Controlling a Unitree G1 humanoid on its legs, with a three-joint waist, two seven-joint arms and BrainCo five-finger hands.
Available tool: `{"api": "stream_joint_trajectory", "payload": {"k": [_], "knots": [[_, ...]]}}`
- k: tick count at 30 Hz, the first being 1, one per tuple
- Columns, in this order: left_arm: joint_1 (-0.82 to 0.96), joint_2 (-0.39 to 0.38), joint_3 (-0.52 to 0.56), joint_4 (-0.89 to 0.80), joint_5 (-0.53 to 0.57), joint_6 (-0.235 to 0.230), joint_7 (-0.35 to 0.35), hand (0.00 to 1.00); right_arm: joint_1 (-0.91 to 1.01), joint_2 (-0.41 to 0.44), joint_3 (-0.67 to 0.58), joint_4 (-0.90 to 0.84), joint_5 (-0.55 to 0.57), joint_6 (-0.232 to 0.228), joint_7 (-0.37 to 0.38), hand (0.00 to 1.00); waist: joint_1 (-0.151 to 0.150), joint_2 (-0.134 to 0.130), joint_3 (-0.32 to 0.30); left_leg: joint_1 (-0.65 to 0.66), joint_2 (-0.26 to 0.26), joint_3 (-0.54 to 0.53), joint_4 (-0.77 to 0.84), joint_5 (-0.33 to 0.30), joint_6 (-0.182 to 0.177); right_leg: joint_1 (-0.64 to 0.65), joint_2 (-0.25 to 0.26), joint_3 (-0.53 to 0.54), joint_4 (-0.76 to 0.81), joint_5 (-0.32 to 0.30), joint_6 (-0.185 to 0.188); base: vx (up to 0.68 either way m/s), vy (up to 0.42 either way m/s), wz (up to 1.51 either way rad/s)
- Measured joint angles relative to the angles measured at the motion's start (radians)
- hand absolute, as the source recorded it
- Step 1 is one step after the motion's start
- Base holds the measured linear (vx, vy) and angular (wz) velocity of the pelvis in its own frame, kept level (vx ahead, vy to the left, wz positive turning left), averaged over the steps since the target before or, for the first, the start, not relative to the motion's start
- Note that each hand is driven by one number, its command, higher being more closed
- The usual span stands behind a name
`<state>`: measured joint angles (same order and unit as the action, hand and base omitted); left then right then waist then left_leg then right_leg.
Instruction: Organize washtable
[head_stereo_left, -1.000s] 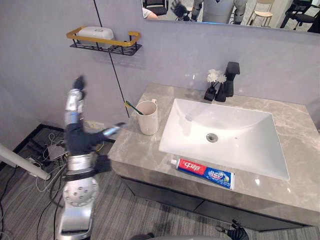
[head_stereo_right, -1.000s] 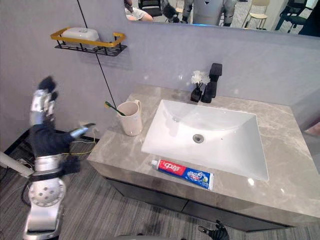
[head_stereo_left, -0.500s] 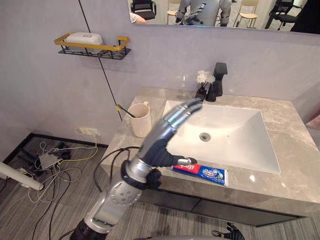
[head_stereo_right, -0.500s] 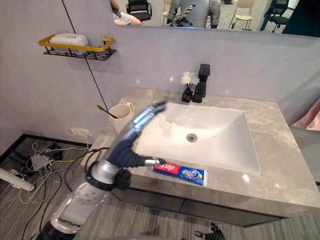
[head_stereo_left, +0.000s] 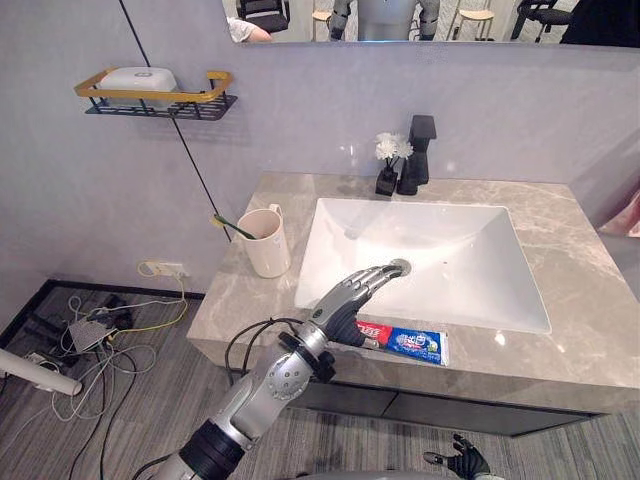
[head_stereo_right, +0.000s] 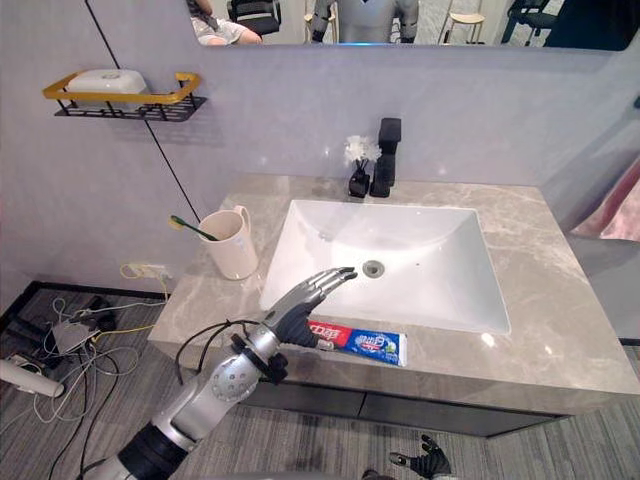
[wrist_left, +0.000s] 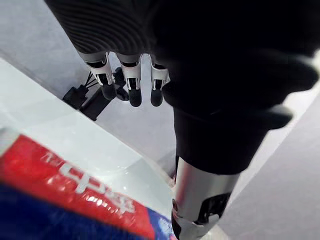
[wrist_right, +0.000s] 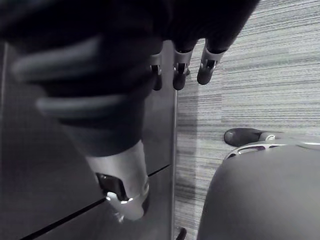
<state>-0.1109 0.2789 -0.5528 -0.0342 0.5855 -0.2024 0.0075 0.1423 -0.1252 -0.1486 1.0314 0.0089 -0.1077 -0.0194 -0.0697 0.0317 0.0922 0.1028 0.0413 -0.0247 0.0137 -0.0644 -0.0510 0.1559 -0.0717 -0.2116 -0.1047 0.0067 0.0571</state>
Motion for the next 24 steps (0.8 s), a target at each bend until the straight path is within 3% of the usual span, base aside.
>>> {"api": "stream_joint_trajectory", "payload": {"k": [24], "knots": [[-0.026, 0.016, 0.016, 0.023, 0.102, 0.002, 0.000, 0.00, -0.010, -0.001, -0.003, -0.004, 0.003, 0.001, -0.001, 0.00, -0.011, 0.004, 0.035, 0.010, 0.000, 0.006, -0.011, 0.000, 0.000, 0.000, 0.000, 0.009, -0.001, 0.001, 0.001, 0.00, 0.000, -0.01]]}}
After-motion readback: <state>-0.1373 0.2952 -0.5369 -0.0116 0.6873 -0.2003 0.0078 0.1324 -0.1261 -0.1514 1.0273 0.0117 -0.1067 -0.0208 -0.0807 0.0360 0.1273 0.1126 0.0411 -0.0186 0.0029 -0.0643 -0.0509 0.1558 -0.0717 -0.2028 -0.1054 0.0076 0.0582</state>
